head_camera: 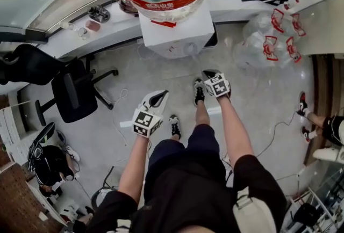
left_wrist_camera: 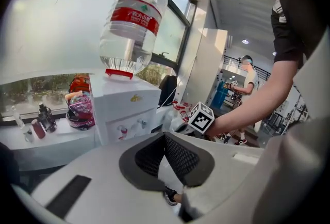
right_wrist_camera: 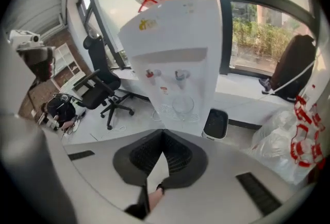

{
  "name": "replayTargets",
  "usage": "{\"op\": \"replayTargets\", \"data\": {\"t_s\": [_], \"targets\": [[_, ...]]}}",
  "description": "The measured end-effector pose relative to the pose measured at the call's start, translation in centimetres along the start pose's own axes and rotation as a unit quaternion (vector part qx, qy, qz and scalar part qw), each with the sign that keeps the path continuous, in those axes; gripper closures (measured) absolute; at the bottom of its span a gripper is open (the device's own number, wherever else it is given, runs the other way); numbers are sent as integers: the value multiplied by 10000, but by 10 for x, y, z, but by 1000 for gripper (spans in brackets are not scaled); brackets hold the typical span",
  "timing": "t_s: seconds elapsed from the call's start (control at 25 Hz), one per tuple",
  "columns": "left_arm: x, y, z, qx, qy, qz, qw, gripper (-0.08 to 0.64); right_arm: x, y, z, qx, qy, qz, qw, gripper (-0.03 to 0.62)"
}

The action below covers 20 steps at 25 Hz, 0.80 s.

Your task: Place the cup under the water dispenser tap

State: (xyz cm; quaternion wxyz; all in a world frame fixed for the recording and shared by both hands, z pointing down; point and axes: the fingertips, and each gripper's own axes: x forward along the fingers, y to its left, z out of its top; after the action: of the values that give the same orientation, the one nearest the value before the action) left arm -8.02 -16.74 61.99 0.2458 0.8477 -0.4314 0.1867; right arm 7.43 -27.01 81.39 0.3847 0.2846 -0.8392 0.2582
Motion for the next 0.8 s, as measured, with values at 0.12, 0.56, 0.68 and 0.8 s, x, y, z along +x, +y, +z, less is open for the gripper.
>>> {"op": "replayTargets", "data": {"t_s": [0.12,0.56,0.68,0.8], "targets": [[-14,-9,14,84,-21,-40,10000,561,-35,24,4,-598,172,141,9980,597],[-81,-15,33,447,-380,-17,9983,561,-123,117,-1,-1334,17,195,9909,597],[-96,-19,30,485,-460,-67,9977,561,-143,136,5,-1305,-275,55,9910,597],[-110,-30,23,529,-505,-177,9972,561,-163,154,7,-1336,-569,-121,9893,597]]}}
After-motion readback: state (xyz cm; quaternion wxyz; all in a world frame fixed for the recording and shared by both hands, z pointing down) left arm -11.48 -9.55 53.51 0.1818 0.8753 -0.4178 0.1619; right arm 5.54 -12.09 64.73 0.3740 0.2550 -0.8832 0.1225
